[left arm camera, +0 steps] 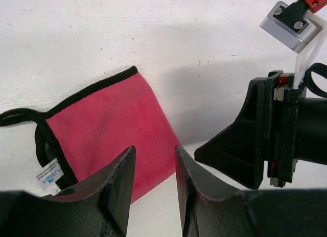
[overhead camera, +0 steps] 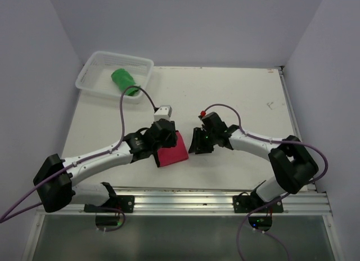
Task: Roll the towels
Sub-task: Roll the towel
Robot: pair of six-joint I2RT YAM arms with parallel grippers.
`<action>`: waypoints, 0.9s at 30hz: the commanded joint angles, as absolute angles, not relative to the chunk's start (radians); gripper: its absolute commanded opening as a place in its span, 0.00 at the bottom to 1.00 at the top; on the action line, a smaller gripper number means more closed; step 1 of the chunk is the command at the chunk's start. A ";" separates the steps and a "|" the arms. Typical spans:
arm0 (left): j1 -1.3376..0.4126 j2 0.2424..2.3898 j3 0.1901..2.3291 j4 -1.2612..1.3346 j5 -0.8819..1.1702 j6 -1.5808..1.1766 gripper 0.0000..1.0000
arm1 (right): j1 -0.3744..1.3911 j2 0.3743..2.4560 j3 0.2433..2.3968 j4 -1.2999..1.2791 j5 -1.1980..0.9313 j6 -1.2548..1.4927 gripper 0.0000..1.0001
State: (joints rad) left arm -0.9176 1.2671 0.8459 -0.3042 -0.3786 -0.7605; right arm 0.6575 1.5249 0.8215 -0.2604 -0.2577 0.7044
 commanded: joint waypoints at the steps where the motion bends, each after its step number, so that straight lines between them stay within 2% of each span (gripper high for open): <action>1: -0.902 1.319 0.923 -0.359 -0.402 -0.703 0.41 | 0.658 1.543 0.825 -0.135 -0.328 0.765 0.43; 15: -0.818 1.456 0.989 -0.304 -0.304 -0.646 0.43 | 0.669 1.680 0.767 -0.006 -0.371 0.833 0.44; 21: -0.815 1.492 1.008 -0.293 -0.295 -0.634 0.44 | 0.670 1.683 0.753 -0.005 -0.374 0.842 0.36; 27: -0.813 1.568 1.061 -0.293 -0.264 -0.618 0.45 | 0.673 1.654 0.724 -0.005 -0.359 0.845 0.36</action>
